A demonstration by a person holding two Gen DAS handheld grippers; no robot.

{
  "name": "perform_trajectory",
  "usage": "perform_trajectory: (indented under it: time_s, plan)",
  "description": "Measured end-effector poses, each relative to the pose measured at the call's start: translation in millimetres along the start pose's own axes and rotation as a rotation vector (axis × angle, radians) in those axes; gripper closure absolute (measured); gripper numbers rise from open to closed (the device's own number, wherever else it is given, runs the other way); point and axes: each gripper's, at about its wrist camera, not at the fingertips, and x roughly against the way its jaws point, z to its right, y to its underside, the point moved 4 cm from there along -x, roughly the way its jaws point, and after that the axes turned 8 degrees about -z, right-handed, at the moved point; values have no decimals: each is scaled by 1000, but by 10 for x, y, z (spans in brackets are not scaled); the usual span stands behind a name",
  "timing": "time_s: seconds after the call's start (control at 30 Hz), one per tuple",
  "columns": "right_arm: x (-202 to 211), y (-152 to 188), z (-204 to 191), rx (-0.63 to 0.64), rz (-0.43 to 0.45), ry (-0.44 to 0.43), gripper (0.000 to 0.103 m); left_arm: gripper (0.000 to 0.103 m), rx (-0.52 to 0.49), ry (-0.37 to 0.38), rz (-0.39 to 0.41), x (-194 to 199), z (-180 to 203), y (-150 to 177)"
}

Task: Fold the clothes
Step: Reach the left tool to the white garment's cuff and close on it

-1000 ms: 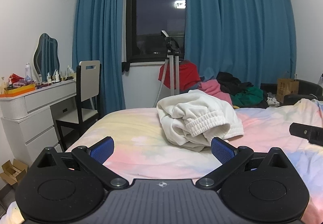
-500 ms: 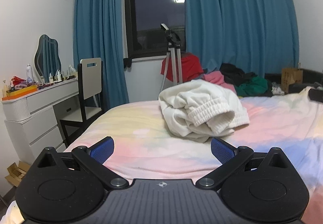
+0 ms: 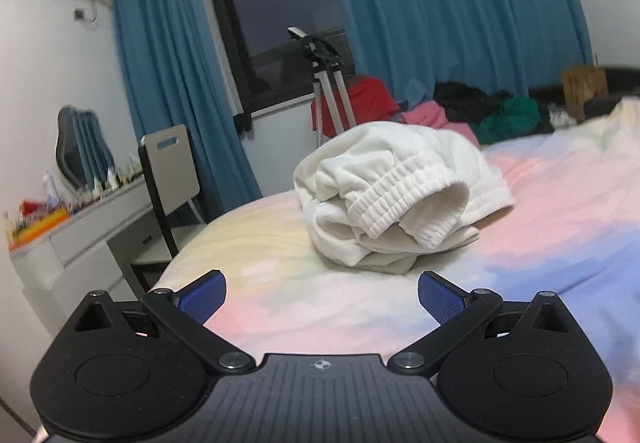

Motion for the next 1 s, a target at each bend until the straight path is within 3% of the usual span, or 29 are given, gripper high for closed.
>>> perform_trajectory:
  time_s: [0.13, 0.33, 0.5, 0.53, 0.6, 0.67, 0.87, 1.0]
  plan:
    - [-214, 7, 223, -86, -39, 26, 59, 4, -97, -4, 29, -377, 285, -176]
    - [-536, 118, 507, -190, -105, 41, 59, 13, -190, -91, 125, -904, 589, -459]
    - [-740, 215, 509, -179, -138, 49, 59, 45, -290, -129, 153, -1251, 861, -667]
    - [-765, 250, 508, -173, -140, 49, 59, 50, -268, -136, 152, -1277, 867, -716]
    - [-815, 320, 505, -161, -144, 51, 59, 75, -214, -144, 160, -1276, 845, -812]
    - [-864, 364, 494, -160, -160, 41, 59, 88, -156, -157, 182, -1211, 763, -922]
    - [-772, 339, 420, -105, -105, 12, 59, 93, 33, -82, 238, -755, 196, -1225]
    - [-699, 308, 328, -49, -68, -4, 59, 93, 116, -14, 255, -283, -309, -1201]
